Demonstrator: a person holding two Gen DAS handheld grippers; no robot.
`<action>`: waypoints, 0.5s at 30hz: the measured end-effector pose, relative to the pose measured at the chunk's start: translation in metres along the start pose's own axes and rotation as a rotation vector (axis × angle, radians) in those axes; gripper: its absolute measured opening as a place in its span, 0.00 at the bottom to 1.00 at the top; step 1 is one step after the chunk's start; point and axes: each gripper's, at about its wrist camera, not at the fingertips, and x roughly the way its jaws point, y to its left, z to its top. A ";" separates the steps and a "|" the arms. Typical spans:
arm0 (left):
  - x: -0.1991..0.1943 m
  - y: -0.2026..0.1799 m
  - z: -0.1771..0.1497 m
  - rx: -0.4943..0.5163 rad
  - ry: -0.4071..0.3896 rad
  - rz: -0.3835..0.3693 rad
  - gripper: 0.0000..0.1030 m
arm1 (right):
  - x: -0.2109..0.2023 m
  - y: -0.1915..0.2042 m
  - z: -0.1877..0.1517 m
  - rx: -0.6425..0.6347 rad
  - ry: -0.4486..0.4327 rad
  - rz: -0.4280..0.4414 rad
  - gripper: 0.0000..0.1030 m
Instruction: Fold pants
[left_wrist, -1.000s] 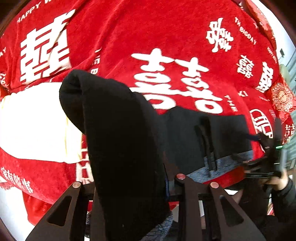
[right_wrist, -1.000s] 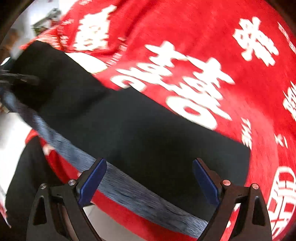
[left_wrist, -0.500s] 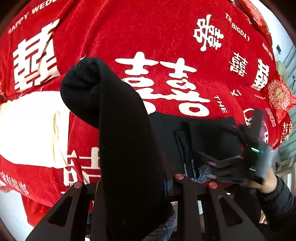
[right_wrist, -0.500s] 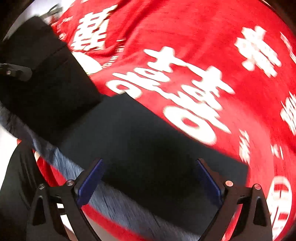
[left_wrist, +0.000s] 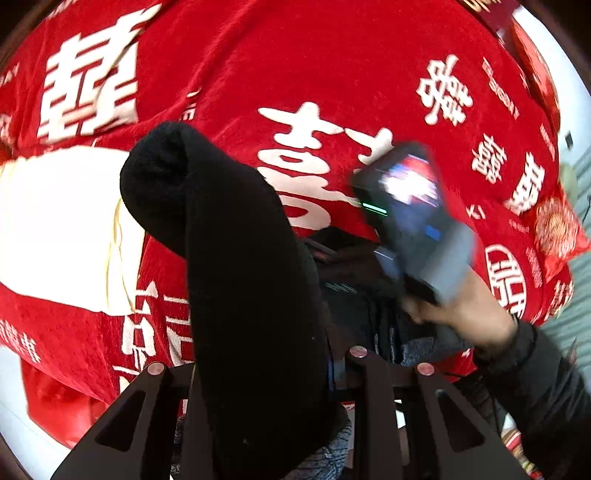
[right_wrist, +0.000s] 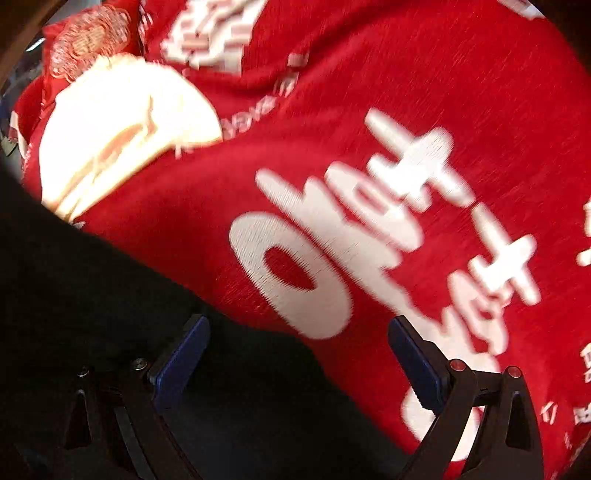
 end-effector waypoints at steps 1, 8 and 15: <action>0.000 0.003 0.000 -0.009 0.002 -0.004 0.27 | -0.009 0.002 -0.005 0.010 -0.021 0.031 0.95; 0.002 -0.008 0.000 0.018 0.012 0.038 0.27 | 0.019 0.058 -0.005 -0.089 0.042 0.091 0.95; -0.010 -0.050 0.004 0.110 -0.003 0.019 0.27 | -0.096 -0.007 -0.092 -0.058 -0.120 0.053 0.96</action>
